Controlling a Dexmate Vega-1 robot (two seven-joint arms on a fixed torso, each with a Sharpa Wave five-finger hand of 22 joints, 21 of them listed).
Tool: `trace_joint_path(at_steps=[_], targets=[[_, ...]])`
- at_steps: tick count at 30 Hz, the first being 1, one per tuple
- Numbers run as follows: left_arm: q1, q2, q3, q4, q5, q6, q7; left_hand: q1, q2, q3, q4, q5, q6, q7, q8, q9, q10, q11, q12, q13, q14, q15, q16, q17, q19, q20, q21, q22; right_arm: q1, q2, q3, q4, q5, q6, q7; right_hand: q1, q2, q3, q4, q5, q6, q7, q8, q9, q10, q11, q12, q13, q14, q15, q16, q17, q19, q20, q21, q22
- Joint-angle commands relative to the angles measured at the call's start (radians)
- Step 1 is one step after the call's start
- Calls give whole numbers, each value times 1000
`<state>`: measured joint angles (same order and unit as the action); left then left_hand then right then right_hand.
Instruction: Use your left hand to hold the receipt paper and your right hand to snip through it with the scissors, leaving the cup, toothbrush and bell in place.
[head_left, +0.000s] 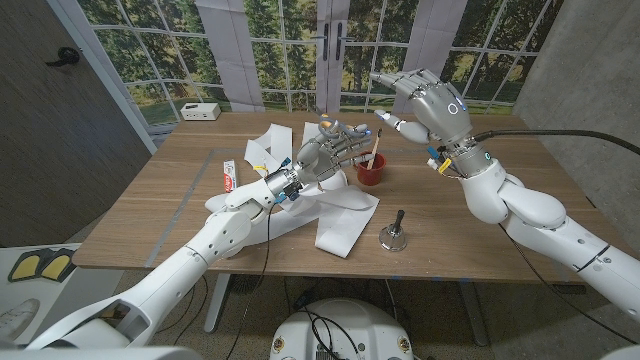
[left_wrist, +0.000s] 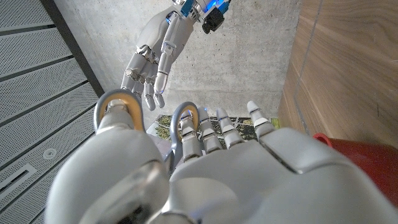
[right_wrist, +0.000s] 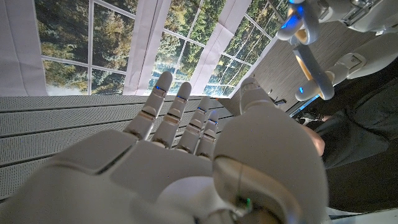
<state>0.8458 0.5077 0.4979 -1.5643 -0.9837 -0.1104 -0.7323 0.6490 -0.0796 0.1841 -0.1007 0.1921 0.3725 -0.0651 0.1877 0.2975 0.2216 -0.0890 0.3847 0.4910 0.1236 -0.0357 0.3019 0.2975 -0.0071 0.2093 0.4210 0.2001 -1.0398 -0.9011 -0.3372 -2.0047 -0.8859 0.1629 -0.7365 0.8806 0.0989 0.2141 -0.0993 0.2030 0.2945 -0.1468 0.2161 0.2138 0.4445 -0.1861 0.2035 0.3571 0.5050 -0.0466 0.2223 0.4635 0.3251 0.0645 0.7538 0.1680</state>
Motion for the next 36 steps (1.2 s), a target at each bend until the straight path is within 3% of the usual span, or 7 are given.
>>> trace_joint_path(at_steps=[1, 6, 7, 14, 25, 29, 36], targets=[[-4, 17, 8, -17, 33, -6, 28, -23, -10, -13, 3, 7, -44, 57, 1, -5, 17, 5, -3, -1, 2, -5, -9, -3, 2, 5, -7, 0, 1, -3, 4, 2, -2, -2, -10, 2, 7, 1, -7, 5, 4, -7, -5, 0, 7, -7, -3, -1, -3, -170, 6, -2, -3, 7, -5, 0], [-11, 26, 13, -19, 44, -6, 24, -61, -39, -41, 14, 11, -40, 71, 8, -17, 24, 15, -9, -7, 0, -1, -13, -10, -1, 5, -12, 0, 15, -1, -2, 11, -6, 4, -12, 2, 8, 2, -8, 6, 2, -6, -6, 0, 7, -7, -3, -2, -3, -170, 6, -3, -3, 7, -8, 0], [-12, 27, 13, -20, 46, -7, 26, -83, -55, -59, 21, 16, -38, 74, 11, -24, 30, 24, -11, -8, 2, 1, -16, -15, -1, 5, -15, 1, 18, -1, -3, 13, -5, 6, -11, 2, 8, 2, -8, 6, 2, -5, -6, 0, 7, -7, -3, -2, -3, -170, 6, -3, -3, 7, -9, 0], [-1, 29, 5, -30, 33, -2, 51, -116, -69, -82, 31, 24, -23, 88, 20, -33, 47, 29, -9, -7, 12, 9, -16, -21, 1, 5, -18, 1, 40, 6, -17, 25, -8, 11, -7, 0, 8, 1, -9, 6, 2, -6, -6, -1, 7, -6, -3, -4, -5, -170, 6, -5, -6, 8, -14, 0], [2, 34, 4, -34, 38, -1, 72, -113, -48, -83, 33, 34, 23, 90, 43, -40, 89, 23, 1, -3, 41, 4, -11, -33, 15, 4, -18, 2, 57, 8, -29, 28, -16, 6, -1, -2, 9, 1, -11, 6, -1, -6, -7, -1, 7, -8, -3, -7, -7, -169, 7, -7, -6, 10, -21, 0], [8, 38, 0, -42, 43, -5, 91, -105, -32, -79, 32, 37, 71, 73, 67, -37, 122, 15, 9, 0, 65, -4, -6, -41, 24, 4, -20, 2, 60, 11, -33, 29, -20, 2, -3, -2, 8, 0, -12, 6, -2, -7, -7, -1, 6, -9, -4, -8, -8, -169, 8, -8, -7, 11, -23, 0], [8, 46, 0, -51, 51, -4, 100, -97, -19, -78, 28, 39, 113, 68, 91, -28, 173, 4, 23, 6, 93, -22, -1, -51, 34, 4, -21, 2, 63, 9, -35, 24, -24, -4, 0, -3, 10, 0, -13, 6, -3, -7, -8, -1, 7, -8, -3, -9, -9, -169, 9, -8, -6, 12, -28, 0]])
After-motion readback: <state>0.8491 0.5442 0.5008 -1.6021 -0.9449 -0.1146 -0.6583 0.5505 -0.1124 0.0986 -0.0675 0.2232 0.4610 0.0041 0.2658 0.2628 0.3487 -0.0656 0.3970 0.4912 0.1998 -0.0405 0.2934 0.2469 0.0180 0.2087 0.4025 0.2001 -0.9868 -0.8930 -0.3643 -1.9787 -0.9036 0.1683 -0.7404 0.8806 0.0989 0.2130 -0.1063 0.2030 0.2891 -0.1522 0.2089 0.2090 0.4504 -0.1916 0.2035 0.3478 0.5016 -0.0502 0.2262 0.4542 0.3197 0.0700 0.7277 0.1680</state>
